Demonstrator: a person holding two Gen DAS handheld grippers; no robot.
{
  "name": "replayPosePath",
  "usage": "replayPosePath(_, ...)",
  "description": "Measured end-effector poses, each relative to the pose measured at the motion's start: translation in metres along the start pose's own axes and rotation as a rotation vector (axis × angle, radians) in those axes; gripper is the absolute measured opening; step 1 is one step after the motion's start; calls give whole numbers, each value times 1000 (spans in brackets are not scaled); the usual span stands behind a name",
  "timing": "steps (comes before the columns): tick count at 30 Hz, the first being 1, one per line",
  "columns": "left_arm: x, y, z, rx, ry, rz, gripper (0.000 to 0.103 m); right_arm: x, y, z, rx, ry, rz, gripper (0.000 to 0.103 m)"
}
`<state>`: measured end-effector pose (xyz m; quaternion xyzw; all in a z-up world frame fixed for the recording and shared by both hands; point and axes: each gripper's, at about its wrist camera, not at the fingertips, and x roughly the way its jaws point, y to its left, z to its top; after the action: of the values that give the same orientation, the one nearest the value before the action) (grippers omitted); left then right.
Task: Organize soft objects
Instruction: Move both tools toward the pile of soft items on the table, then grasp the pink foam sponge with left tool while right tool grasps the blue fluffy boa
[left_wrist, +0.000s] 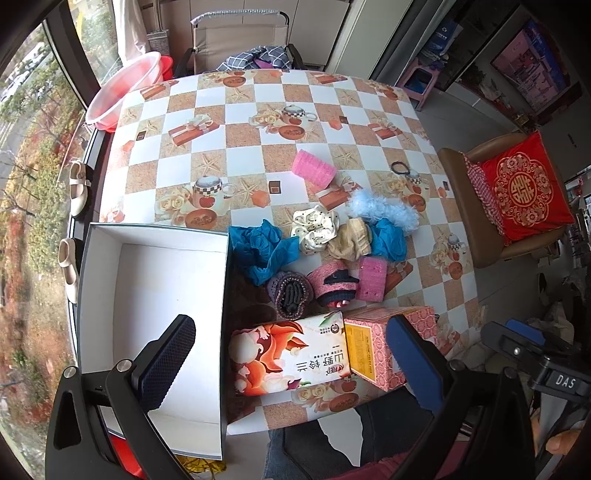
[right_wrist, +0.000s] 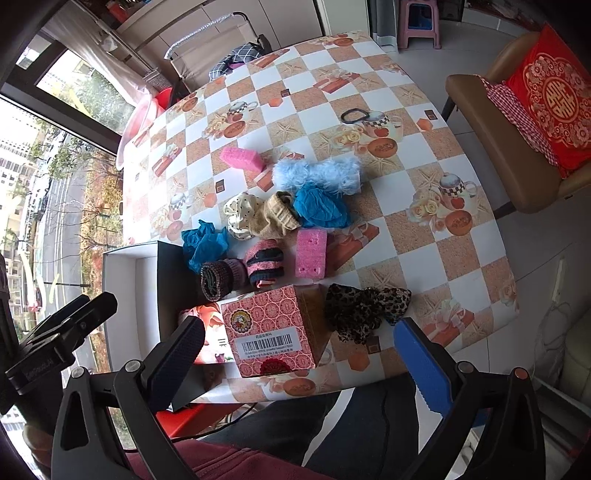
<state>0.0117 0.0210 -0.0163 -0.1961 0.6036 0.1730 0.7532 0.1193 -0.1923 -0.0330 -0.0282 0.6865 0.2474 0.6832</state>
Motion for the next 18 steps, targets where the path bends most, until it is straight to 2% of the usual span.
replayPosePath(4,22,1,10,-18,71,-47,103,9,-14,1,32,-3,-11,103)
replayPosePath(7,35,-7,20,-14,128,-24,103,14,-26,7,55,-2,-9,103)
replayPosePath(12,55,-20,51,-18,111,9,103,33,-42,26,51,45,-30,103)
replayPosePath(18,93,-21,106,-123,150,16,103,59,-54,57,32,90,-26,103)
